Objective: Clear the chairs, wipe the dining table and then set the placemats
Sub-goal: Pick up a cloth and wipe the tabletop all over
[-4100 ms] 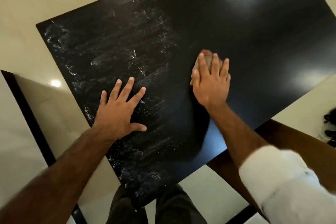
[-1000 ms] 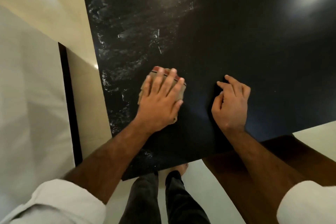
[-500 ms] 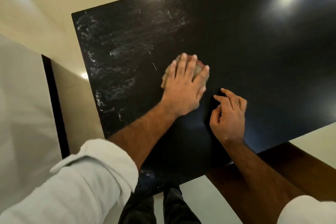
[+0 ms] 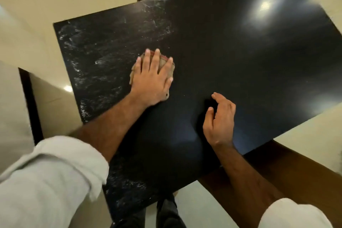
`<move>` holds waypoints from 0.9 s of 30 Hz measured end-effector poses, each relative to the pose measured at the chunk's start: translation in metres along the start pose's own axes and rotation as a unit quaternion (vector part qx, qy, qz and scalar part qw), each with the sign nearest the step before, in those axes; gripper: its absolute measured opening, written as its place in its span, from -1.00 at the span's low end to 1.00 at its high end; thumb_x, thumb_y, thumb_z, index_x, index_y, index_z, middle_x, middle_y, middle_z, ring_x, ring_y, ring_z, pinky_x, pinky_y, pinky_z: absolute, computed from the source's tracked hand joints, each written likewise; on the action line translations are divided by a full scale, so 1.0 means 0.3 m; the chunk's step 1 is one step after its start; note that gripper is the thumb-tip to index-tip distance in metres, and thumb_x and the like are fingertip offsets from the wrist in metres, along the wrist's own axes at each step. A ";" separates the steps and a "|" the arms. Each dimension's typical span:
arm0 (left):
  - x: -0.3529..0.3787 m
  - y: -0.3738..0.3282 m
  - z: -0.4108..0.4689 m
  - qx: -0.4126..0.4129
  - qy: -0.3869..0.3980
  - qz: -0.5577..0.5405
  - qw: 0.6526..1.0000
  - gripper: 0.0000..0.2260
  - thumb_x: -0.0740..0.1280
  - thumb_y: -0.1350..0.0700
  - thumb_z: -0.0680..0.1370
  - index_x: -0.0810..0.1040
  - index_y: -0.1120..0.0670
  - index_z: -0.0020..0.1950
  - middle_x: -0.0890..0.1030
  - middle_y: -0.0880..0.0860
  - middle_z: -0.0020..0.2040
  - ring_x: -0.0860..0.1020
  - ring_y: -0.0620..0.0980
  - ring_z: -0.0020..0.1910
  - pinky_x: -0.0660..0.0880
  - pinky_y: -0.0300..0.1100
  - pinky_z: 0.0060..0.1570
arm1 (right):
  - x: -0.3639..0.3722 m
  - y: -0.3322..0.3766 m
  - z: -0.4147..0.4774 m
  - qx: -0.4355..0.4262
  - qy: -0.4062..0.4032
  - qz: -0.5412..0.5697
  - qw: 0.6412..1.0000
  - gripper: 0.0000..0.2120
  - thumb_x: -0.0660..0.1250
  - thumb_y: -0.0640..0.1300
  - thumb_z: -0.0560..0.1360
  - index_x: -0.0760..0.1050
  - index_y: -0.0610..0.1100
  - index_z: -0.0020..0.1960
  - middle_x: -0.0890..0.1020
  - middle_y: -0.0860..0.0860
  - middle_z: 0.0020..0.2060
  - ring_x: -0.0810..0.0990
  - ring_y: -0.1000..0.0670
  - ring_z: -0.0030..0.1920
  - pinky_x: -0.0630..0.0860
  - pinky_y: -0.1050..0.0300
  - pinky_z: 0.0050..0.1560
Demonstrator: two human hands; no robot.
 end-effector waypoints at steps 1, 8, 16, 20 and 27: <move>0.002 -0.017 0.075 0.000 -0.001 0.000 1.000 -0.37 0.05 -0.24 0.72 0.15 -0.08 0.78 0.08 0.26 0.78 0.04 0.39 0.75 0.04 0.41 0.68 | 0.000 -0.006 -0.001 0.000 -0.018 0.016 1.000 -0.58 0.28 -0.23 0.68 0.43 -0.17 0.54 0.52 -0.06 0.48 0.39 -0.10 0.50 0.49 -0.15 0.47; 0.029 -0.327 0.103 0.133 0.003 -0.004 0.991 -0.38 0.12 -0.24 0.72 0.18 -0.11 0.77 0.10 0.22 0.79 0.03 0.36 0.76 0.06 0.41 0.68 | 0.001 -0.024 -0.005 -0.036 -0.082 0.053 0.995 -0.55 0.24 -0.12 0.71 0.43 -0.28 0.54 0.48 -0.17 0.53 0.42 -0.15 0.55 0.32 -0.18 0.59; -0.025 -0.176 -0.182 0.077 0.039 -0.064 0.994 -0.29 -0.01 -0.27 0.76 -0.22 -0.03 0.81 -0.27 0.13 0.80 -0.28 0.17 0.78 -0.25 0.31 0.72 | 0.020 0.167 0.070 -0.031 -0.032 -0.062 0.997 -0.45 0.13 0.10 0.74 0.40 -0.18 0.62 0.36 -0.18 0.65 0.22 -0.22 0.67 0.22 -0.22 0.67; -0.010 0.118 -0.286 -0.107 0.084 -0.043 0.990 -0.30 -0.05 -0.23 0.77 -0.22 0.05 0.81 -0.29 0.07 0.80 -0.30 0.13 0.77 -0.24 0.24 0.74 | 0.150 0.288 0.081 -0.041 0.070 -0.207 0.975 -0.25 0.08 0.42 0.66 0.14 0.11 0.76 0.07 -0.12 0.77 -0.10 -0.34 0.76 0.23 -0.40 0.60; 0.037 0.205 -0.321 -0.115 0.089 -0.028 0.989 -0.30 -0.09 -0.26 0.76 -0.17 0.05 0.81 -0.26 0.06 0.81 -0.23 0.16 0.79 -0.08 0.24 0.75 | 0.268 0.382 0.079 -0.117 0.123 -0.235 0.957 -0.30 0.09 0.36 0.67 0.18 0.16 0.75 0.07 -0.04 0.78 -0.02 -0.29 0.76 0.21 -0.36 0.61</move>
Point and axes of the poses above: each hand's wrist, its own z-axis towards the middle knuckle, its own x-axis out of the palm, y = z × x, the point moved 2 cm from there along z, towards the middle knuckle
